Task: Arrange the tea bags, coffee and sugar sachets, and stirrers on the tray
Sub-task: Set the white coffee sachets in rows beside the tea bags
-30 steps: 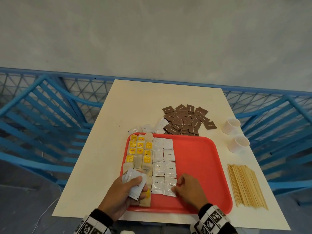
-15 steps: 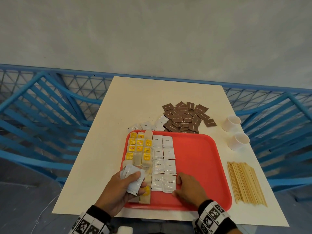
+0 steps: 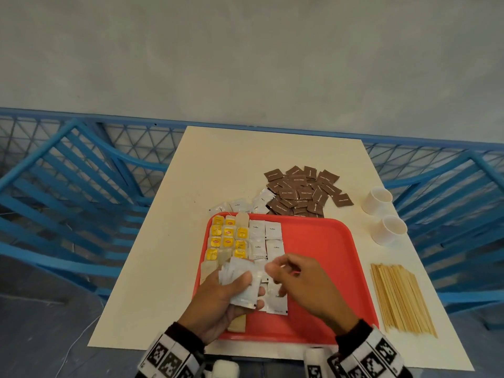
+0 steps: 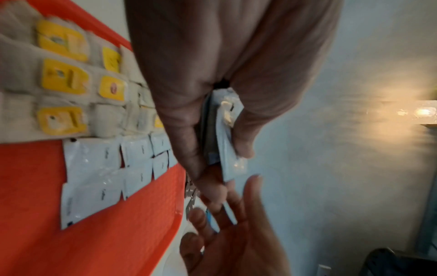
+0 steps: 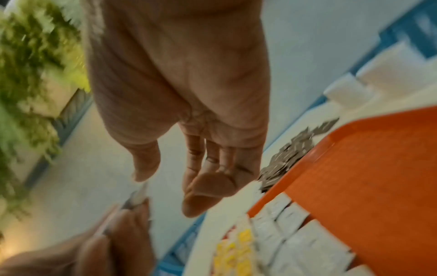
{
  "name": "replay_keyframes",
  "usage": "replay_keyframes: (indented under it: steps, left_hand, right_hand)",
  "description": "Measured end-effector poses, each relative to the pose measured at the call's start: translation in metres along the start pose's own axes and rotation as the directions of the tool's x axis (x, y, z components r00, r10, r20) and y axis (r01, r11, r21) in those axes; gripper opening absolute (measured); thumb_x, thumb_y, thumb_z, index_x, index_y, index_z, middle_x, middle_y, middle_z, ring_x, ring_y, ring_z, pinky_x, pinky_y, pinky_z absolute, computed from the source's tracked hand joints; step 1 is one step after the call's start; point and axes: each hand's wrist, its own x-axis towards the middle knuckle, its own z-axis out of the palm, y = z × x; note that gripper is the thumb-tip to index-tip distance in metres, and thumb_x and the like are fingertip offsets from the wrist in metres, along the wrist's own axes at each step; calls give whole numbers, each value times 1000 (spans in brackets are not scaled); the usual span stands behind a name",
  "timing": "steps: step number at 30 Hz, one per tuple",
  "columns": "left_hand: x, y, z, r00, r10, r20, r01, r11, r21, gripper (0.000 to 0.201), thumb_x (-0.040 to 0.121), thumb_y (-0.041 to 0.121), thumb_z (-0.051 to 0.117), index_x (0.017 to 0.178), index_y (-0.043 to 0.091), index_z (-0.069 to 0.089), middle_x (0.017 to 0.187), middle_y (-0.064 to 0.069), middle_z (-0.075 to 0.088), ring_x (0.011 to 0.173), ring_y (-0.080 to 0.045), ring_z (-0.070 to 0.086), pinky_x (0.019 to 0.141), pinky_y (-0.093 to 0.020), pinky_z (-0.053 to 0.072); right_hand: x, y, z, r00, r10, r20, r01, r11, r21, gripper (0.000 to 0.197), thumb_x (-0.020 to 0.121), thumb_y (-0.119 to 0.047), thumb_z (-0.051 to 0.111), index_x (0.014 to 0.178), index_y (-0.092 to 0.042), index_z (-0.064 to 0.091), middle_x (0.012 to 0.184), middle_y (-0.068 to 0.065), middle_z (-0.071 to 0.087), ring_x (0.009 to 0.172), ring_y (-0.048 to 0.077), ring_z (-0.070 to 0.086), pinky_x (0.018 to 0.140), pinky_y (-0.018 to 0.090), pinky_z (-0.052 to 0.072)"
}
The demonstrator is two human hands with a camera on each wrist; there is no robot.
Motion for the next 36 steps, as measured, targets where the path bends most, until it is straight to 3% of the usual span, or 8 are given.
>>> replay_keyframes:
  steps: [4, 7, 10, 15, 18, 23, 29, 36]
  left_hand:
    - [6, 4, 19, 999, 20, 25, -21, 997, 78, 36, 89, 25, 64, 119, 6, 61, 94, -16, 70, 80, -26, 68, 62, -36, 61]
    - [6, 7, 20, 1000, -4, -3, 4, 1000, 3, 30, 94, 25, 61, 119, 9, 62, 105, -19, 71, 84, -28, 69, 58, -36, 61]
    - [5, 8, 16, 997, 35, -63, -37, 999, -32, 26, 82, 23, 70, 105, 13, 61, 109, -20, 71, 84, -28, 70, 54, -35, 60]
    - [3, 8, 16, 985, 149, -92, -137, 983, 119, 38, 78, 16, 75, 111, 7, 57, 111, -20, 72, 90, -34, 73, 57, -35, 61]
    - [8, 2, 18, 954, 236, -187, -200, 960, 194, 31, 82, 14, 76, 107, 7, 59, 107, -19, 73, 90, -34, 74, 59, -34, 61]
    - [9, 2, 15, 945, 193, -263, -177, 981, 86, 19, 86, 18, 72, 96, 8, 59, 85, -13, 67, 76, -22, 68, 56, -33, 59]
    - [3, 2, 10, 973, 166, -159, -131, 969, 211, 22, 86, 12, 74, 101, 8, 59, 87, -15, 72, 81, -29, 72, 62, -35, 62]
    - [-2, -2, -12, 974, 146, -172, -85, 943, 321, 24, 84, 3, 74, 104, 4, 60, 81, -15, 71, 72, -25, 69, 59, -32, 59]
  right_hand:
    - [0, -19, -1, 1000, -1, -13, 3, 987, 160, 29, 88, -29, 74, 77, -3, 69, 65, 4, 68, 54, 11, 58, 54, 23, 45]
    - [0, -18, -6, 999, 11, -36, -3, 976, 218, 30, 90, -29, 72, 76, -3, 69, 64, 4, 66, 54, 12, 54, 51, 20, 42]
    - [-1, -19, -9, 997, -24, -67, 39, 971, 236, 27, 92, -25, 69, 77, -3, 71, 64, 4, 66, 54, 11, 55, 52, 22, 43]
    - [-1, -17, -6, 998, 13, -65, 9, 945, 328, 20, 92, -21, 69, 82, -4, 70, 59, 7, 63, 54, 15, 57, 53, 27, 49]
    - [-3, -13, 2, 999, 26, -35, -14, 954, 299, 18, 86, -24, 76, 89, -6, 72, 62, 4, 62, 55, 15, 58, 55, 30, 51]
    - [-1, -1, 2, 995, 69, -69, -48, 960, 275, 25, 80, -19, 82, 90, 1, 70, 62, 13, 60, 53, 17, 57, 57, 33, 52]
    - [6, -1, 4, 996, 59, -70, -40, 968, 247, 38, 87, -22, 75, 88, 14, 62, 70, 17, 56, 54, 16, 62, 61, 35, 54]
    - [7, 15, 6, 993, 115, 2, -113, 972, 206, 27, 88, -18, 74, 87, 7, 67, 65, 12, 63, 57, 15, 58, 52, 24, 49]
